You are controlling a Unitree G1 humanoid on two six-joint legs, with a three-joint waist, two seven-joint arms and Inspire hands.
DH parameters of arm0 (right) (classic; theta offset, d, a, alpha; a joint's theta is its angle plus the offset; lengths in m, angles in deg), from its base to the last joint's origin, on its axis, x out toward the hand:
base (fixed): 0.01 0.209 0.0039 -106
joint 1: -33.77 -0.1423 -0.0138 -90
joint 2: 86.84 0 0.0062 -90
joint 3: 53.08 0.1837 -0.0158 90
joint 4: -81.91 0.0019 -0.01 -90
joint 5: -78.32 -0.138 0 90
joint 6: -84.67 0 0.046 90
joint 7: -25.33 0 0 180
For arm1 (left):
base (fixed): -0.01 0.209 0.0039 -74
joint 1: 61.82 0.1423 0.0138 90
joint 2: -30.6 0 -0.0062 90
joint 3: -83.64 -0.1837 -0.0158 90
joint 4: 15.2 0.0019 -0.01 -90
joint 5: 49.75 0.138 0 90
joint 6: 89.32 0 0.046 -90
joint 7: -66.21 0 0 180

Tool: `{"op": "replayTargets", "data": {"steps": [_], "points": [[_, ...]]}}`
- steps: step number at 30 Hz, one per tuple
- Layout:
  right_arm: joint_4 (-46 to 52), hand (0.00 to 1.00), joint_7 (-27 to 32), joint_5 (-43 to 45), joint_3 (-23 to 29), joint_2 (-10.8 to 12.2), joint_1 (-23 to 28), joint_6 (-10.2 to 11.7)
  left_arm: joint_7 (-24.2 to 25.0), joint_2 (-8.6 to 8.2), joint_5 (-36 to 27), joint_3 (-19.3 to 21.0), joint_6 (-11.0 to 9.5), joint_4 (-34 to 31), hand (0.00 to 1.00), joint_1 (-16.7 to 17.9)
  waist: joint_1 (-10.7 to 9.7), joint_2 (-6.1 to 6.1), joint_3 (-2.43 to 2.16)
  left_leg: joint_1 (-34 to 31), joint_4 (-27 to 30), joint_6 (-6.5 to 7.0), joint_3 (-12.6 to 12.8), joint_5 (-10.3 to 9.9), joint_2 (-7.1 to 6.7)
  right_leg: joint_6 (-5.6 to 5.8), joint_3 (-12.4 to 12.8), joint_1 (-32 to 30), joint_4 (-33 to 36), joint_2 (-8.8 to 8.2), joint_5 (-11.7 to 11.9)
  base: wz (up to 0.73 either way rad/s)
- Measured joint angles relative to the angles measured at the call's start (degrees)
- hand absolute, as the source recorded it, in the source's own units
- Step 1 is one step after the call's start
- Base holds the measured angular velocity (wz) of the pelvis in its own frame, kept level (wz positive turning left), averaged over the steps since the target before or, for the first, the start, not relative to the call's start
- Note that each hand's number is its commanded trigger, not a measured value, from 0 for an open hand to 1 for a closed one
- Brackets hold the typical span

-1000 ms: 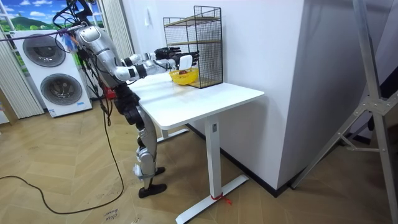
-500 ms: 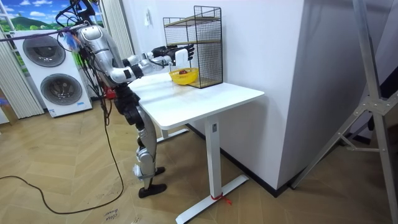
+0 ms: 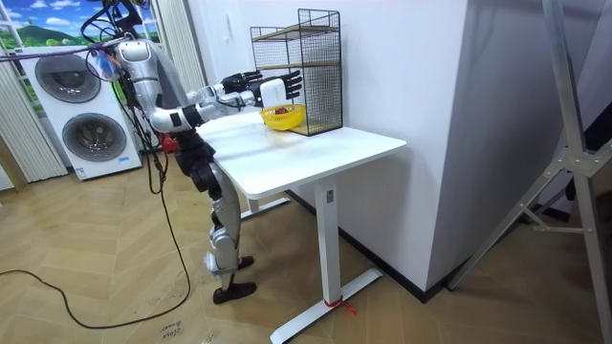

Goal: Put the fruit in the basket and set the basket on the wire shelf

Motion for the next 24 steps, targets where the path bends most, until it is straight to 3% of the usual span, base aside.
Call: {"op": "replayTargets", "data": {"steps": [7,10,18,24], "points": [[2.94,0.00,-0.01,1.78,1.57,0.00,0.16,1.59,0.80,0.22,0.74,0.76,-1.77,-0.35,0.00,0.40,0.22,0.31,0.11,-2.26,0.44,0.12,-0.13,-0.07,-0.05,0.13,-0.27,-1.82,-0.20,-0.05,0.15,0.03],[6.07,0.00,-0.25,2.33,2.94,-0.01,2.14,2.22,3.10,0.21,2.51,3.17,-1.98,-0.63,0.00,0.66,0.45,0.48,0.19,-3.12,0.73,0.36,-0.14,0.08,0.00,-0.30,-0.32,-2.66,-0.22,-0.03,0.40,0.00],[7.55,0.00,0.11,1.81,7.88,0.00,6.91,3.18,6.46,0.24,2.61,7.16,-2.91,-3.65,0.00,5.02,0.12,0.85,0.16,-3.82,0.86,0.15,-0.09,-0.19,0.04,0.04,-0.25,-3.20,-0.19,0.00,0.21,0.00],[9.30,0.00,5.35,1.82,9.58,-0.54,8.67,4.28,6.59,0.48,1.54,9.37,-3.95,-5.27,0.00,6.34,0.09,1.25,0.01,-4.14,0.72,0.14,-0.09,-0.18,0.03,0.13,-0.17,-3.59,-0.19,0.00,0.15,0.00]]}}
